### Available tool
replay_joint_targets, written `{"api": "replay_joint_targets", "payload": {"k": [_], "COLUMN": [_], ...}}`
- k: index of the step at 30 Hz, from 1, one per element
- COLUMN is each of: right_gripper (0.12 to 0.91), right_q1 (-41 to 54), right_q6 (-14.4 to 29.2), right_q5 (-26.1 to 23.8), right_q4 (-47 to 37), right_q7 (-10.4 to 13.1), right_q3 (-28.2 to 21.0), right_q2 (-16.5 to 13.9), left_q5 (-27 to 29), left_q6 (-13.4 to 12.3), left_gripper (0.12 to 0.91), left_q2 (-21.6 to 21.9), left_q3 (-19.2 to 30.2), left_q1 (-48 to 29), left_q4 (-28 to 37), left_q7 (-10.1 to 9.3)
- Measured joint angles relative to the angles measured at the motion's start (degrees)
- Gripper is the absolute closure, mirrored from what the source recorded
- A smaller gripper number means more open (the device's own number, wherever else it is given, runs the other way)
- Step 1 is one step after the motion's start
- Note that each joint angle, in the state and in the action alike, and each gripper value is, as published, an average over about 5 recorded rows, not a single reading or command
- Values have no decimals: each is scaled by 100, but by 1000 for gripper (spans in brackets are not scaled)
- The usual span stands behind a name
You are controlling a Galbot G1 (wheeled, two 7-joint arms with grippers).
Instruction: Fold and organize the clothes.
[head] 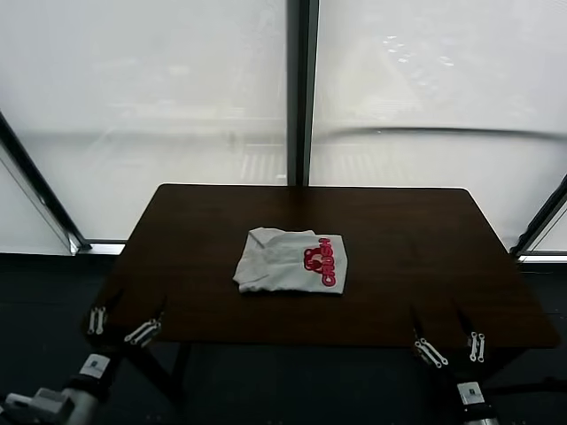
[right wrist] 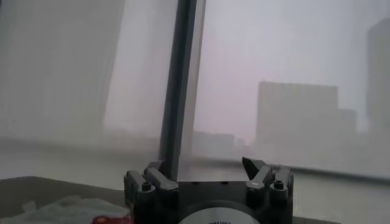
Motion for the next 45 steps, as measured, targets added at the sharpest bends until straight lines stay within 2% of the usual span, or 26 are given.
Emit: {"api": "replay_joint_targets", "payload": {"k": [4, 8, 13, 16, 24, 45], "right_gripper": [118, 118, 118, 118, 118, 118], "right_q1": [-557, -903, -1089, -1105, -1080, -983], "right_q6": [-17, -58, -72, -102, -205, -320], "right_q5": [-11, -24, -22, -16, 1, -33], "right_q4": [126, 163, 118, 67, 28, -34], "right_q7": [7, 15, 22, 21, -38, -56], "right_q3": [105, 112, 111, 87, 12, -105], "right_q2": [84, 160, 225, 245, 250, 284], "left_q5": [15, 23, 30, 34, 35, 32], "left_q6": [-246, -311, -439, -433, -363, -411], "left_gripper": [123, 123, 123, 123, 123, 123], "left_q2": [-93, -113, -100, -104, -130, -156], "left_q3": [-100, -184, -229, -221, -217, -194], "left_q1": [541, 998, 1455, 1651, 1722, 1720], "left_q4": [-6, -13, -18, -20, -41, 0], "left_q7": [-4, 9, 209, 247, 99, 123]}}
